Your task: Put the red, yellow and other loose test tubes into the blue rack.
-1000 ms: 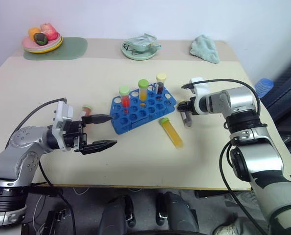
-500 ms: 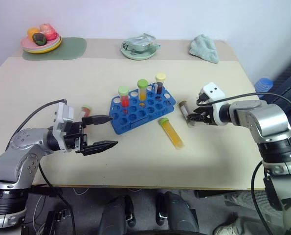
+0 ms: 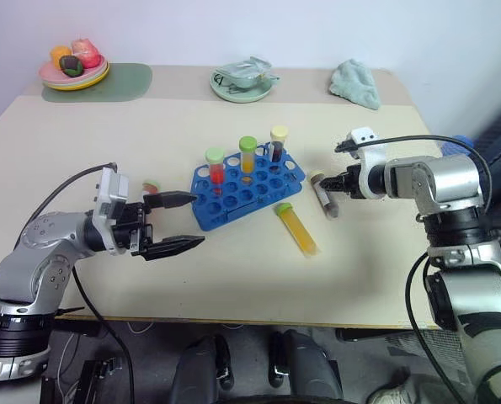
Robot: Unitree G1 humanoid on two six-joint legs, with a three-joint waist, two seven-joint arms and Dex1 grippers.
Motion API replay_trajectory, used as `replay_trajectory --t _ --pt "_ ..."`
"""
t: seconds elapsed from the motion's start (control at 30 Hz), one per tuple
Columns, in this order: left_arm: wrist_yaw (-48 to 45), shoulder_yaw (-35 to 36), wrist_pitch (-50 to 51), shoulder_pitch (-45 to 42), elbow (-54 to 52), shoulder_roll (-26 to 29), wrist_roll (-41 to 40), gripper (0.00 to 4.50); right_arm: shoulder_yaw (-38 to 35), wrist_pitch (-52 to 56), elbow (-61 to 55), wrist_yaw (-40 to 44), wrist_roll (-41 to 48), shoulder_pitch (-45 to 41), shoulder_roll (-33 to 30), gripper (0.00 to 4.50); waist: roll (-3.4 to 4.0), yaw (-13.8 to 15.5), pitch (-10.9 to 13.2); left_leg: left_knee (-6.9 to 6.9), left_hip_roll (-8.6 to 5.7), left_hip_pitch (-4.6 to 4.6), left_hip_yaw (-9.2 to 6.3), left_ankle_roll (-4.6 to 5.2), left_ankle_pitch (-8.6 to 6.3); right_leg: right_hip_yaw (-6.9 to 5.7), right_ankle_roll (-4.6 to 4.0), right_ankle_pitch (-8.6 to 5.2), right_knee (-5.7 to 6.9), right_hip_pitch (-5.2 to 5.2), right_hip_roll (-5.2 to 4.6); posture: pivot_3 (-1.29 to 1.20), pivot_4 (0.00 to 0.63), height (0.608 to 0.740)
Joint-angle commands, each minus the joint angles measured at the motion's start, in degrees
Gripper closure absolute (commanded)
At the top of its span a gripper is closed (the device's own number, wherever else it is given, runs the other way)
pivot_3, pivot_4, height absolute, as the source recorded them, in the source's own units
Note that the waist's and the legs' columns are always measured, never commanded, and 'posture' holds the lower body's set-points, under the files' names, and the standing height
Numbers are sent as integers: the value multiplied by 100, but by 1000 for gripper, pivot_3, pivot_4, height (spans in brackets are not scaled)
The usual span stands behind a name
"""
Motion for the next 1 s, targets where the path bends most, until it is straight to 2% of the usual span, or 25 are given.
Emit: replay_trajectory --t 0.03,0.47,0.6,0.7,0.87,1.0 --pt "21 116 38 52 -201 45 -110 0 123 -295 496 80 -191 -363 47 2304 1 -3 0 0 0 0 0 0 0 0 0 0 0 0 0 0 150 740" --pt "155 264 210 237 -402 110 -233 0 331 -689 2074 324 -490 -963 829 2304 0 -12 0 2 0 0 0 -1 1 1 1 0 7 0 2 0 150 740" --pt "194 308 243 291 -461 111 -255 0 524 -1039 2144 423 -713 -924 917 3539 0 -34 -1 2 0 1 1 -1 1 1 1 0 8 0 2 0 150 740" --pt "217 319 249 320 -484 116 -262 0 548 -1134 2098 494 -775 -901 955 3674 0 -81 -1 2 1 3 0 -3 2 1 0 0 10 2 2 0 150 740" --pt "278 347 235 342 -514 113 -270 0 907 -1269 1035 996 -911 -430 515 3674 0 -129 -1 3 0 3 -1 -5 3 1 1 0 11 2 -1 0 150 740" --pt "314 366 213 366 -533 88 -262 0 1119 -1746 -296 1367 -1101 285 -302 3674 2 -24 0 2 -2 3 -4 -5 1 0 1 -1 9 2 -4 0 150 740"
